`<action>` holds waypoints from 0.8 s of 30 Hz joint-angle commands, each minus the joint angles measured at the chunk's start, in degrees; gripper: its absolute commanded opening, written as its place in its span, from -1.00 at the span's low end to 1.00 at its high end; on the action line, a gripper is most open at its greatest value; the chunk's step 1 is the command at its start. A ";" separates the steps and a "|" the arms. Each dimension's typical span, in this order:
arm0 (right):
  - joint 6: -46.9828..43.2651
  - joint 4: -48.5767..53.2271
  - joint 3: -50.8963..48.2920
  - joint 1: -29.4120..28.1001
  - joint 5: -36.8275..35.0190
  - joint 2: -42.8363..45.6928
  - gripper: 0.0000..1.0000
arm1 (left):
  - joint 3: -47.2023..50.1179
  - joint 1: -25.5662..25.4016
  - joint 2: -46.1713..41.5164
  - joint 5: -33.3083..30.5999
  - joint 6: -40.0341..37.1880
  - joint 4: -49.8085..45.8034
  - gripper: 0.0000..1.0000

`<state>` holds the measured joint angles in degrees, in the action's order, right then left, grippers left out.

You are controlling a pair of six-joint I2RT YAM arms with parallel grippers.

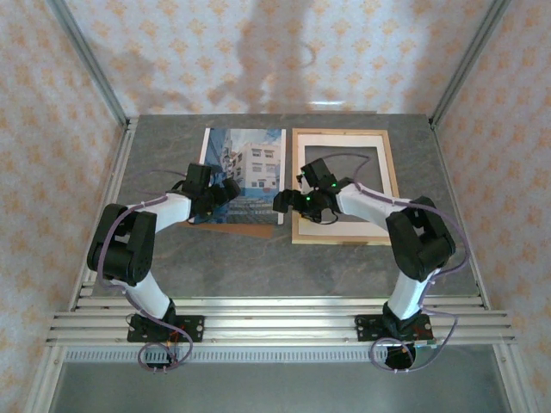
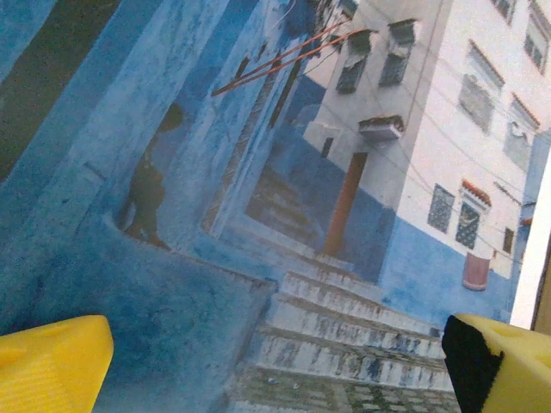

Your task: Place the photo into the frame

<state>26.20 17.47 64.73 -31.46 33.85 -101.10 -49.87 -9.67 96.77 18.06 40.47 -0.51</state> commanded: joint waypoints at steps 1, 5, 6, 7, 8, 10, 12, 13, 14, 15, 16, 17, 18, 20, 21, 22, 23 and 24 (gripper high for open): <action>1.25 -1.98 -0.74 -0.23 -2.05 -0.49 0.85 | 1.28 1.02 0.47 0.17 -0.48 0.56 1.00; 1.26 -2.57 -0.70 -0.18 -3.12 -0.94 0.85 | 2.84 1.47 0.23 0.22 -0.48 0.47 1.00; 1.28 -2.83 -0.66 -0.19 -3.50 -1.04 0.85 | 3.45 1.56 0.02 0.19 -0.52 0.34 0.99; 1.16 -2.97 -0.66 -0.22 -4.05 -1.10 0.85 | 3.98 1.67 -0.14 0.07 -0.57 0.22 1.00; 0.99 -2.81 -0.59 -0.21 -4.73 -1.28 0.85 | 4.41 1.68 -0.26 0.06 -0.65 -0.02 1.00; 0.30 -1.89 0.03 -0.22 -5.54 -1.88 0.85 | 5.41 1.92 -0.69 -0.04 -0.99 -0.80 1.00; 0.18 -1.67 0.39 -0.18 -5.92 -2.43 0.86 | 6.56 1.99 -1.25 0.15 -1.09 -1.24 0.99; 0.21 -1.73 0.48 -0.20 -6.14 -2.58 0.86 | 7.21 2.01 -1.77 0.14 -1.18 -1.44 1.00; 0.20 -1.82 0.55 -0.22 -6.45 -2.69 0.86 | 7.77 1.98 -2.37 0.13 -1.05 -1.56 1.00; 0.16 -1.99 0.57 -0.23 -6.51 -2.85 0.86 | 8.46 2.01 -2.87 -0.02 -1.17 -1.75 1.00; 0.11 -2.24 0.62 -0.23 -6.64 -2.98 0.86 | 9.19 1.98 -3.61 -0.12 -1.10 -1.96 1.00; 0.03 -2.28 0.85 -0.23 -6.66 -3.05 0.86 | 9.71 2.02 -4.25 -0.21 -1.09 -2.09 1.00; -0.03 -2.34 1.14 -0.18 -6.63 -3.22 0.86 | 10.39 2.01 -4.89 -0.30 -1.08 -2.28 1.00; -0.12 -2.29 1.64 -0.25 -6.72 -2.94 0.86 | 11.64 1.95 -6.23 -0.34 -0.71 -2.56 1.00; -0.26 -2.23 1.84 -0.22 -6.86 -2.67 0.86 | 12.45 1.98 -6.93 -0.22 -0.42 -2.59 1.00; -0.39 -2.13 1.97 -0.26 -7.08 -2.20 0.86 | 13.28 2.02 -7.65 0.10 0.11 -2.33 1.00; -0.59 -2.05 2.13 -0.25 -7.22 -1.83 0.86 | 14.12 2.01 -8.27 0.34 0.54 -2.00 0.99; -0.89 -2.00 2.28 -0.25 -7.45 -1.36 0.86 | 15.07 1.96 -9.09 0.30 0.91 -1.86 1.00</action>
<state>26.57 15.40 65.39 -31.46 29.08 -103.24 -38.46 -8.10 88.16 19.09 40.03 4.05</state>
